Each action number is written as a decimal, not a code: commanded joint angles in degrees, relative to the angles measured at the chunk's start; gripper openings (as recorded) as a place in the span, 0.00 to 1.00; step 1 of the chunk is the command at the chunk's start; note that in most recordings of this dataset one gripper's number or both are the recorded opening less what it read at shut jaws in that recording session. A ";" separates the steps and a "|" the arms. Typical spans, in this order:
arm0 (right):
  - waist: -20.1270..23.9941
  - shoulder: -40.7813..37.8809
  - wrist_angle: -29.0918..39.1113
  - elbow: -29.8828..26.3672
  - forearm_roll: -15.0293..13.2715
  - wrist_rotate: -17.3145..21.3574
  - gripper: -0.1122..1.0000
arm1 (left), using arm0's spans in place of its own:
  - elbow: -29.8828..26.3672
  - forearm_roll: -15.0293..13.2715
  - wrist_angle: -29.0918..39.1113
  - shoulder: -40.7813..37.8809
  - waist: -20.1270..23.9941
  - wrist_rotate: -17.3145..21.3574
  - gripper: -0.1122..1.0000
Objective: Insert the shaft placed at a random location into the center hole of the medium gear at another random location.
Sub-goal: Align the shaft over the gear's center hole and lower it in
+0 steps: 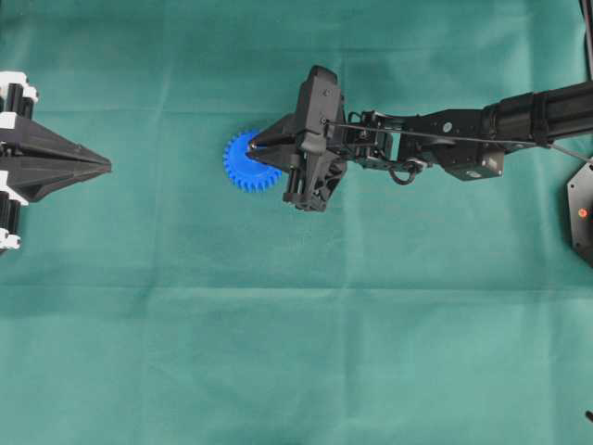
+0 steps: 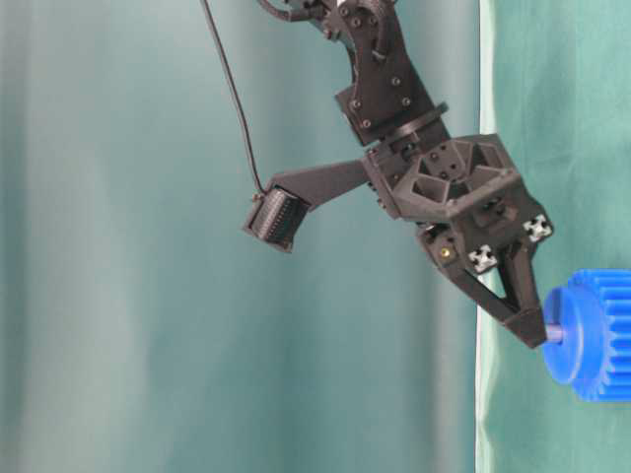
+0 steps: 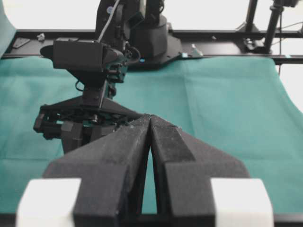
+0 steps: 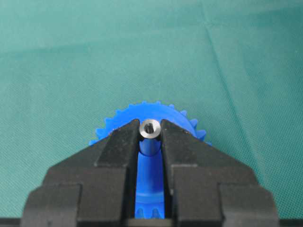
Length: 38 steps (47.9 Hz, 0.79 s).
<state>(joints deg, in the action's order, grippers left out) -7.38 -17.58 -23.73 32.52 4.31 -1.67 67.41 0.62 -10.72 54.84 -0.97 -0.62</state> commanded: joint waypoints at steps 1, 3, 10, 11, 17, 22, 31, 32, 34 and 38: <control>-0.09 0.88 -0.97 -1.23 -0.09 -0.70 0.22 | -1.05 0.18 -0.35 -0.44 0.18 0.00 0.10; -0.18 0.79 -0.97 -1.23 0.00 -0.70 0.22 | -1.05 0.09 -0.26 -0.44 0.18 0.09 0.10; -0.09 0.53 -0.97 -1.23 0.00 -0.70 0.22 | -1.05 0.18 0.00 -0.35 0.18 0.09 0.10; -0.09 0.53 -0.97 -1.23 0.00 -0.70 0.22 | -0.97 0.18 0.09 -0.35 0.18 0.09 0.10; -0.18 0.44 -0.97 -1.23 -0.09 -0.70 0.22 | -1.05 0.18 0.09 -0.44 0.26 0.09 0.10; -0.09 0.44 -0.97 -1.23 0.00 -0.70 0.22 | -0.97 0.18 0.09 -0.44 0.35 0.09 0.10; -0.09 0.44 -0.97 -1.32 -0.09 -0.79 0.22 | -0.97 0.18 0.09 -0.44 0.35 0.09 0.10; -0.18 0.44 -0.97 -1.32 0.00 -0.79 0.22 | -0.97 0.18 0.09 -0.44 0.35 0.09 0.10; -0.18 0.53 -0.97 -1.23 0.00 -0.79 0.22 | -0.97 0.18 0.18 -0.44 0.35 0.09 0.10; -0.18 0.44 -0.79 -1.32 -0.09 -0.79 0.22 | -0.97 0.18 0.09 -0.44 0.35 0.09 0.10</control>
<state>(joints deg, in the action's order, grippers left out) -7.38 -18.11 -23.73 32.52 4.31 -1.67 67.32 0.70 -10.28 54.84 -0.79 -0.62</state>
